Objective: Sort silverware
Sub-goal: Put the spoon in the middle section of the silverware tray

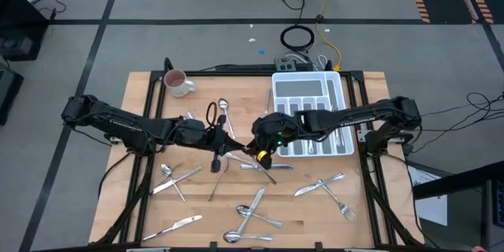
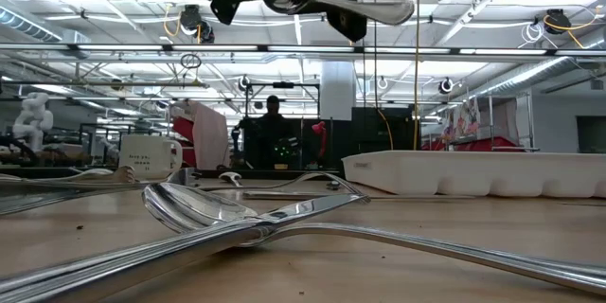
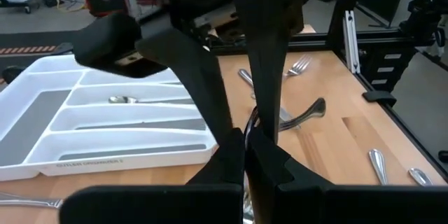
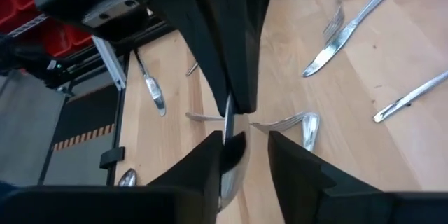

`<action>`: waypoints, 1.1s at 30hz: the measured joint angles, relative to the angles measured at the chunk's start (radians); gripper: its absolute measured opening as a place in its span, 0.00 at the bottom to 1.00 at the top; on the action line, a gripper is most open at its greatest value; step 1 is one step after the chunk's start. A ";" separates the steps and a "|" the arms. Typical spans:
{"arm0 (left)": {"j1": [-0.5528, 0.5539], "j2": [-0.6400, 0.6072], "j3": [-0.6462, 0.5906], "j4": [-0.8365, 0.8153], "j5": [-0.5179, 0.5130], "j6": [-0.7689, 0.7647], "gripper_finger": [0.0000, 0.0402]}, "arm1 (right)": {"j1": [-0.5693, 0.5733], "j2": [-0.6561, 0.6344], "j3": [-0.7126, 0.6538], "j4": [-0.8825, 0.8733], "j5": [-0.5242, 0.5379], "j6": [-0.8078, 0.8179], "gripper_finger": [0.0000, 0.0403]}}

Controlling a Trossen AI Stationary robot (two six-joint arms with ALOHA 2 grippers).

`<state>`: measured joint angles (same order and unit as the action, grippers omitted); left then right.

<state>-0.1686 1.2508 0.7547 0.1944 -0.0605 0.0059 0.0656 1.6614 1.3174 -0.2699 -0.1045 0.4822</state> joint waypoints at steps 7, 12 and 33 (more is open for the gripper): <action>0.009 0.000 0.000 -0.003 -0.012 -0.013 0.00 | 0.001 0.023 0.000 0.007 0.036 -0.011 0.03; 0.007 0.000 0.000 0.004 -0.076 -0.011 0.03 | 0.001 0.018 0.000 0.012 0.074 0.000 0.01; 0.011 -0.006 0.003 -0.002 -0.298 -0.169 0.51 | -0.305 -0.409 -0.484 -0.007 0.164 0.192 0.00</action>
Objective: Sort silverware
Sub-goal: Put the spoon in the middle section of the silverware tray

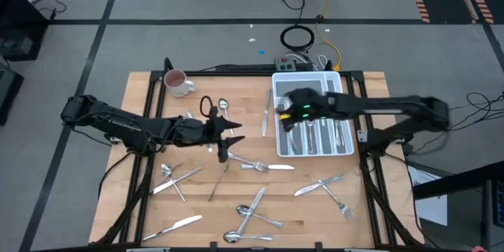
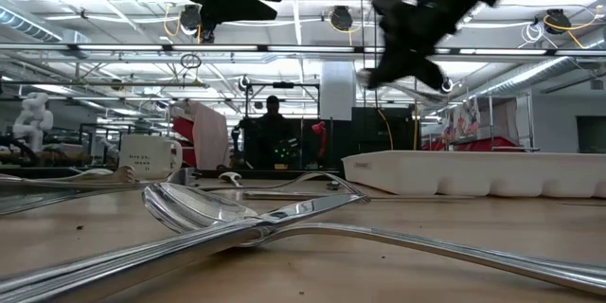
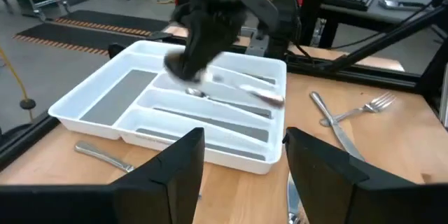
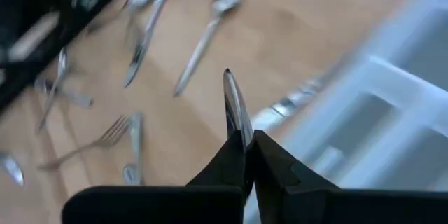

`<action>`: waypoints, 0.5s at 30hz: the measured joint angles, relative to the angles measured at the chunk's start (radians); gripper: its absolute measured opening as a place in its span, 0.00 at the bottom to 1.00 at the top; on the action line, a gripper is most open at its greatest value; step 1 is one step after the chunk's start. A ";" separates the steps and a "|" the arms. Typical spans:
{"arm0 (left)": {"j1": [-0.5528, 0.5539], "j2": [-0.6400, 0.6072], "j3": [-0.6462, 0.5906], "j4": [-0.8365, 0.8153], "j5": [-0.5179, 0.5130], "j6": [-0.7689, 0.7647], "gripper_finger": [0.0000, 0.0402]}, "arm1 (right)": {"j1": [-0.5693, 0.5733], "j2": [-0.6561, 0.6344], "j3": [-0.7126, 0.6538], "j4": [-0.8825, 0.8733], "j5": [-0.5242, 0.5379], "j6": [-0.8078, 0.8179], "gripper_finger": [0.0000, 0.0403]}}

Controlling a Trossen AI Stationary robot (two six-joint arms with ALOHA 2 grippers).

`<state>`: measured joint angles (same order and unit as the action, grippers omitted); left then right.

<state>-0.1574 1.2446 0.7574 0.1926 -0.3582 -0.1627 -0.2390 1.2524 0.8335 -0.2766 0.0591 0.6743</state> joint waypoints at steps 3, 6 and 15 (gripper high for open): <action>0.000 0.000 0.000 0.002 -0.002 -0.016 0.51 | -0.081 -0.190 -0.178 0.050 -0.003 0.077 0.00; 0.001 0.000 0.000 0.005 -0.011 -0.016 0.51 | -0.138 -0.328 -0.340 0.105 -0.021 0.151 0.00; 0.007 0.000 0.000 0.009 -0.014 -0.097 0.52 | -0.238 -0.459 -0.592 0.295 -0.062 0.225 0.00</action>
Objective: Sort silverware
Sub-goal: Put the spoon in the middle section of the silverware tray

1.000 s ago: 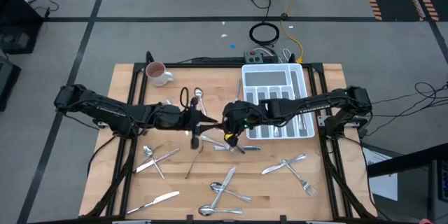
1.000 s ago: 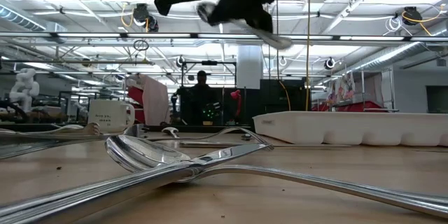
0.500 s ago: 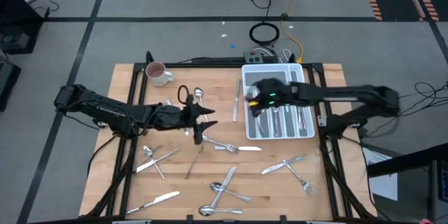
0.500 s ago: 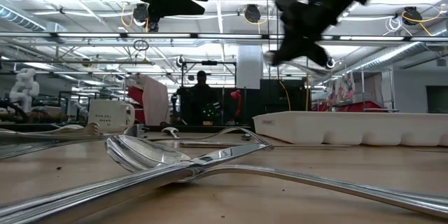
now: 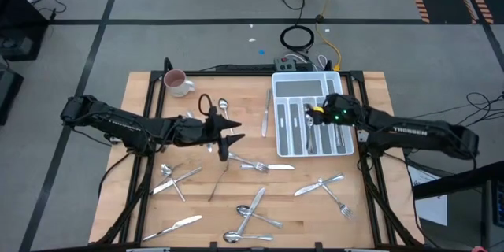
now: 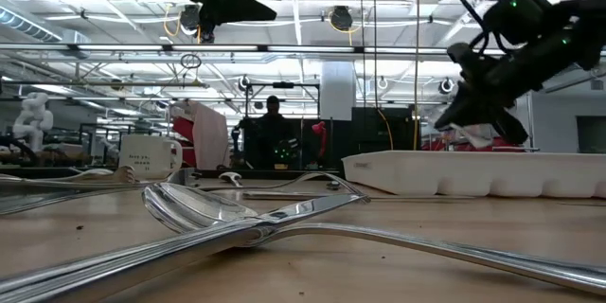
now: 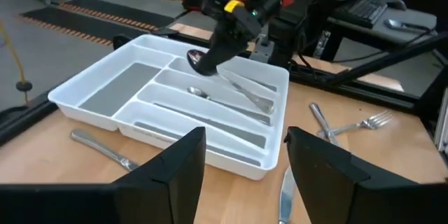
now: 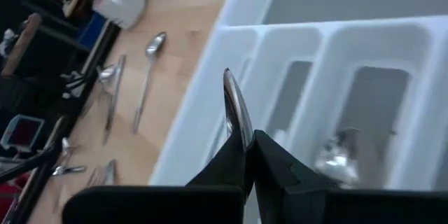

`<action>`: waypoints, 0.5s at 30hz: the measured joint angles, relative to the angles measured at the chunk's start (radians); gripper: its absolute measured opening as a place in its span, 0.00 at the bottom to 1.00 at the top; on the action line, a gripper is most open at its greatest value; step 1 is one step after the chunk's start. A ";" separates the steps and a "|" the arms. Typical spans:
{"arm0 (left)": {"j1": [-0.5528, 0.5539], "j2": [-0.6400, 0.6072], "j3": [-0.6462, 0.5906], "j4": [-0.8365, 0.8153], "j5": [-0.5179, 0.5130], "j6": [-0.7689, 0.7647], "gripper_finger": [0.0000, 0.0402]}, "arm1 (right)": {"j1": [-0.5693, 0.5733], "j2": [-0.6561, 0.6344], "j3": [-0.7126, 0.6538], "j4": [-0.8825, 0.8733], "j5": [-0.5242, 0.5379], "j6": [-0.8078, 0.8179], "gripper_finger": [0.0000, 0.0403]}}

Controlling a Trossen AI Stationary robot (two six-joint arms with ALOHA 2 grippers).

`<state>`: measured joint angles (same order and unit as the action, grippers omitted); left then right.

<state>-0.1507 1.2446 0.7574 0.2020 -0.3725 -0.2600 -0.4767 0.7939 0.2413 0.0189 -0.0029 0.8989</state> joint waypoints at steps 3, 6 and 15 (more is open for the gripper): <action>0.006 0.000 0.000 0.000 -0.003 -0.023 0.52 | -0.036 0.001 -0.036 -0.009 0.000 0.000 0.00; 0.007 0.000 0.000 0.000 -0.003 -0.024 0.52 | -0.067 0.001 -0.042 -0.017 0.001 -0.003 0.00; 0.007 0.000 0.000 -0.001 -0.009 -0.023 0.52 | -0.131 0.068 -0.042 -0.040 -0.007 -0.074 0.00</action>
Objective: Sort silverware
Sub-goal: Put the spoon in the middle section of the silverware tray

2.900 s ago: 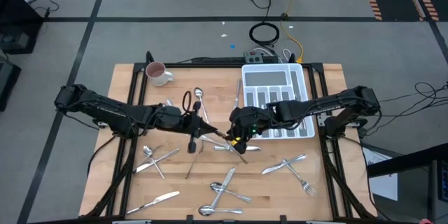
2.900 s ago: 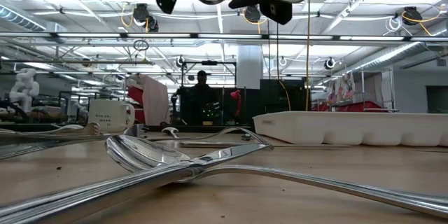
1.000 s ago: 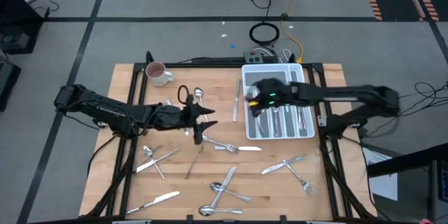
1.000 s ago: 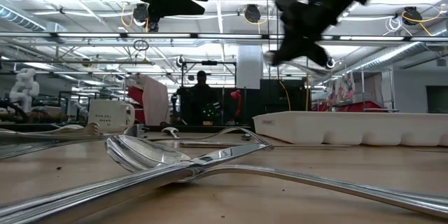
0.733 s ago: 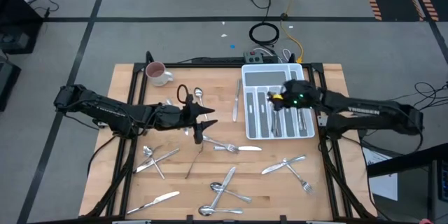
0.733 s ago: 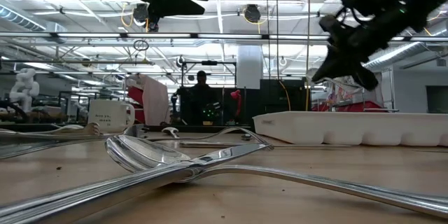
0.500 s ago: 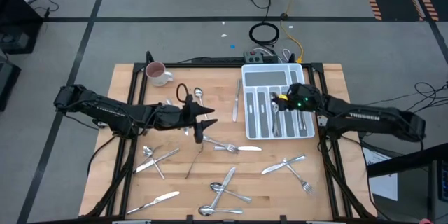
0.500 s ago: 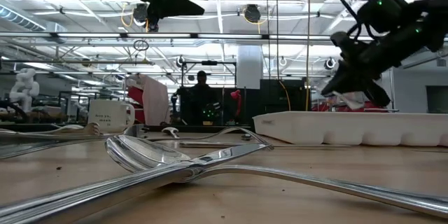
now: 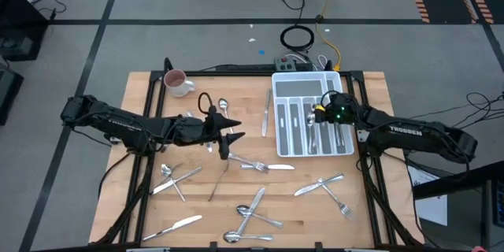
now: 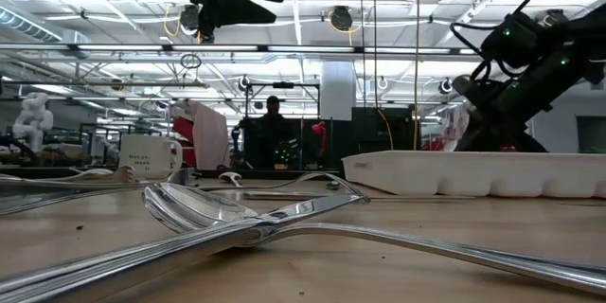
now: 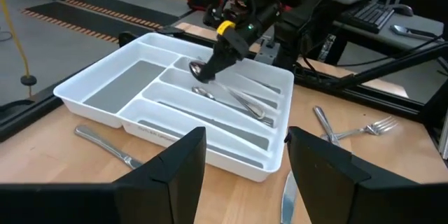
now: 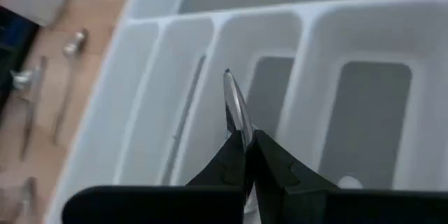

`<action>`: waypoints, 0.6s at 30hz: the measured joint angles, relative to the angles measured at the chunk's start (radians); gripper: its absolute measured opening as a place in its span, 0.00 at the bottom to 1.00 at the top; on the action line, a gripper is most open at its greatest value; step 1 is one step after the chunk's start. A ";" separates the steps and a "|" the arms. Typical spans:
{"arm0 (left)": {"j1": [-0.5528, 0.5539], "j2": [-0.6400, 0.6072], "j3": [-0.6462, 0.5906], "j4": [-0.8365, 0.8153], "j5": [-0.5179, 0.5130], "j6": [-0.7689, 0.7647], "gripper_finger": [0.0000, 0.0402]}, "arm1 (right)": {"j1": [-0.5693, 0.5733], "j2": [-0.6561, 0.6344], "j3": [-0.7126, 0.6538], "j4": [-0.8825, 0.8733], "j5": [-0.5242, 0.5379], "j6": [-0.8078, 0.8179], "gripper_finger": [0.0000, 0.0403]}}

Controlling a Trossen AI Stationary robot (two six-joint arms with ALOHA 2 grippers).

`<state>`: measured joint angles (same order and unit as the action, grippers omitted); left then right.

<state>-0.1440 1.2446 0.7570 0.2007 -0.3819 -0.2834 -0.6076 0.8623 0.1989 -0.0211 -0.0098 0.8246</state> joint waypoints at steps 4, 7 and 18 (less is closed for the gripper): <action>0.001 0.000 0.000 -0.001 -0.015 0.000 0.52 | -0.002 0.044 0.001 0.014 -0.037 -0.022 0.00; 0.007 0.000 0.000 -0.001 -0.023 0.001 0.52 | -0.002 0.069 0.004 0.019 -0.049 -0.027 0.00; 0.028 0.000 -0.001 -0.001 -0.024 0.003 0.52 | -0.001 0.079 0.001 0.053 -0.051 -0.033 0.10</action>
<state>-0.1163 1.2446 0.7563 0.1993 -0.4057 -0.2802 -0.6086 0.9413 0.2001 0.0317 -0.0606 0.7918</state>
